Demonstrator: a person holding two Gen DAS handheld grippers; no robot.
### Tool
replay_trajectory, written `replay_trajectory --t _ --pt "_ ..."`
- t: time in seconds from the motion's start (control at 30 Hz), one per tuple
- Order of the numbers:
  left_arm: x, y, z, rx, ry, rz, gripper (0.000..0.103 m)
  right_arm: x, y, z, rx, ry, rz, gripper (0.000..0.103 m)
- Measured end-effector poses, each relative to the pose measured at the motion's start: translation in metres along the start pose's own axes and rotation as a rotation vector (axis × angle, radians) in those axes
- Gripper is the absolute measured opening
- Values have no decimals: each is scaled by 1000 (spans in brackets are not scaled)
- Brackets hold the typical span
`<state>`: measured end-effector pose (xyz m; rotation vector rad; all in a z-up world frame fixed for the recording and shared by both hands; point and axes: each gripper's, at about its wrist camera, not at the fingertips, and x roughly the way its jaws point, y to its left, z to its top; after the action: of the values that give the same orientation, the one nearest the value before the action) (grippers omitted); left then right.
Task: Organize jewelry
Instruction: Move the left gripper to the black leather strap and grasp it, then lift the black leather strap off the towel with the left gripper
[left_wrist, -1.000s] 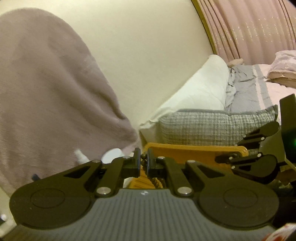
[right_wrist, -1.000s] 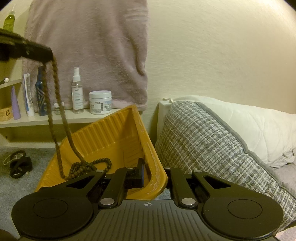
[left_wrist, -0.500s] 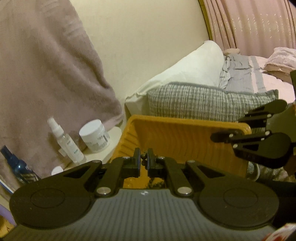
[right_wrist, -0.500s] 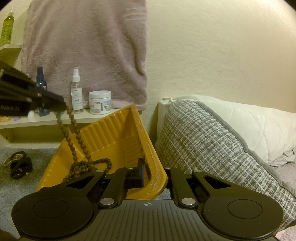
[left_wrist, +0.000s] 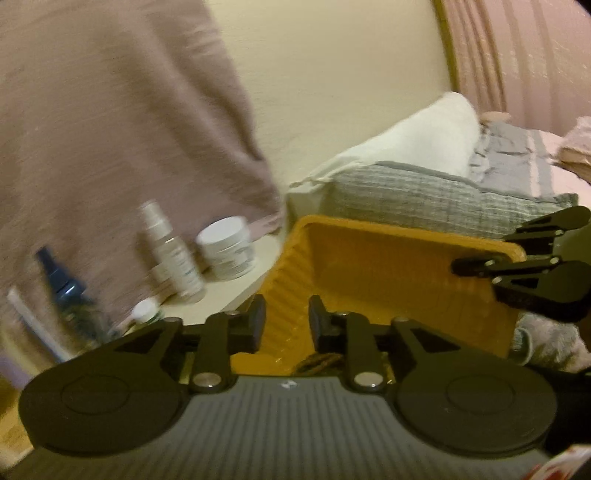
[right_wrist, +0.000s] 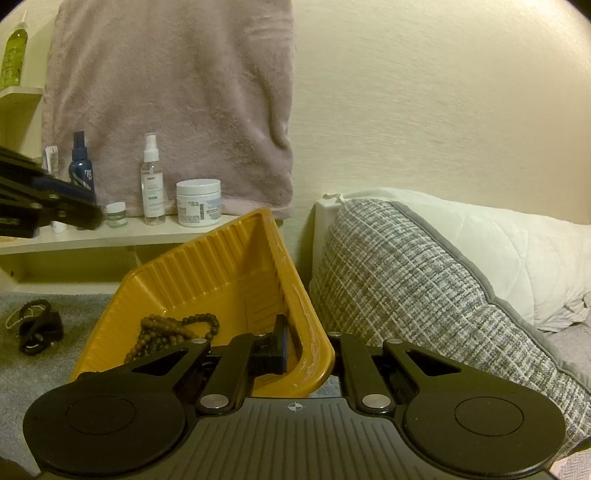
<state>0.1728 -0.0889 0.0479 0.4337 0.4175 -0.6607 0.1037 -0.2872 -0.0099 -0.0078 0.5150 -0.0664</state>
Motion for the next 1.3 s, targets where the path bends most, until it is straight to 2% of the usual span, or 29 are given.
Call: replay_trajectory --t 0.17,0.4,0.5,0.6,0.77,0.9,1.3 --pt "-20 27 -32 -92 31 123 26 0 0 -1 1 1 -1 8" --pt "-46 71 -92 -276 126 315 26 0 -3 -3 2 7 0 8" --pt "-56 83 -116 -336 167 368 26 0 -3 -3 3 6 -3 8" --pt "-61 84 -134 -367 192 390 27 0 -3 -3 1 6 -5 8" --pt "-54 82 -152 -405 216 368 28 1 -3 -2 -4 9 -5 8" --pt "-42 69 -153 -361 208 293 37 2 -2 -2 -6 10 -6 9" --pt "11 58 -144 -247 232 193 40 3 -3 -3 -6 14 -9 9"
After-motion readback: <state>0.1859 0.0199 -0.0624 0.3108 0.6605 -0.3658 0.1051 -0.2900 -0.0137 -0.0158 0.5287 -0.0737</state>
